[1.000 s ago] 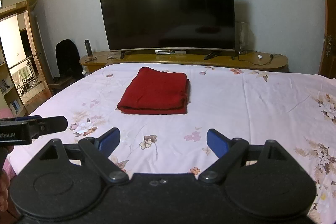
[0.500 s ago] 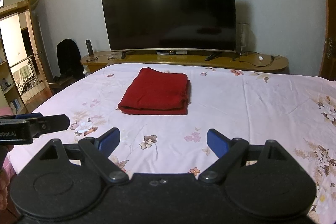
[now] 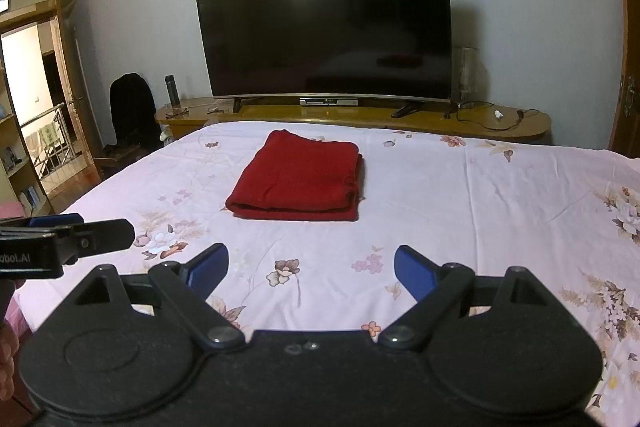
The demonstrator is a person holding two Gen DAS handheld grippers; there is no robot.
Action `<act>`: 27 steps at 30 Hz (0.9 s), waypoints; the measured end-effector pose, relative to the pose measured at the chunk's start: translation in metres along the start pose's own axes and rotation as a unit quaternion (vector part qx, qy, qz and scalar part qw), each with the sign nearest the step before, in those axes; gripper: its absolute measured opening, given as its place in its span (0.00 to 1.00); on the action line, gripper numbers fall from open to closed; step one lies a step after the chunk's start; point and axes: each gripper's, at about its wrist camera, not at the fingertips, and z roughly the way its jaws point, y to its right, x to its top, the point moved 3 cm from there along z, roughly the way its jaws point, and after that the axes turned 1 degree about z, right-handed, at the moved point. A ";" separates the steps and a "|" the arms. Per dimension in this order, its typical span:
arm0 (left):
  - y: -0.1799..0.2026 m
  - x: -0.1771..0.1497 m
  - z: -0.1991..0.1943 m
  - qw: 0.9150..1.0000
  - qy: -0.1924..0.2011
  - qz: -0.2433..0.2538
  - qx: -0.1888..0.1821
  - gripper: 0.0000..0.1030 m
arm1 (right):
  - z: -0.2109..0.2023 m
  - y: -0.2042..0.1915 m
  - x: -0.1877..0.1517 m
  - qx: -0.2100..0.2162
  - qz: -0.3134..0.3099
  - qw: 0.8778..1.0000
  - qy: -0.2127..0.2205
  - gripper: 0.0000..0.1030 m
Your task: Fold small clothes
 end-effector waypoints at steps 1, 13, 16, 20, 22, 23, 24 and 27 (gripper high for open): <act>0.000 0.000 0.000 1.000 0.000 0.000 0.000 1.00 | 0.000 0.000 0.000 0.000 0.000 1.000 0.000 0.87; 0.002 0.000 0.001 1.000 0.000 0.003 0.001 1.00 | 0.000 0.002 0.001 0.003 -0.002 1.000 0.001 0.87; 0.003 0.000 0.001 1.000 0.000 0.005 0.001 1.00 | 0.001 0.003 0.001 0.003 -0.002 1.000 0.000 0.87; 0.005 0.000 0.002 1.000 0.001 0.010 0.002 1.00 | 0.001 0.004 0.001 0.004 -0.003 1.000 0.000 0.87; 0.004 0.000 0.003 1.000 0.001 0.010 0.001 1.00 | 0.001 0.005 0.001 0.003 -0.003 1.000 0.000 0.87; 0.004 0.000 0.003 1.000 0.001 0.010 0.000 1.00 | 0.001 0.005 0.000 0.003 -0.004 1.000 -0.001 0.87; 0.005 -0.001 0.003 1.000 0.002 0.013 0.000 1.00 | 0.001 0.007 0.000 0.004 -0.004 1.000 -0.001 0.87; 0.007 -0.001 0.003 1.000 0.007 0.024 0.003 1.00 | 0.001 0.007 0.000 0.002 -0.004 1.000 0.000 0.87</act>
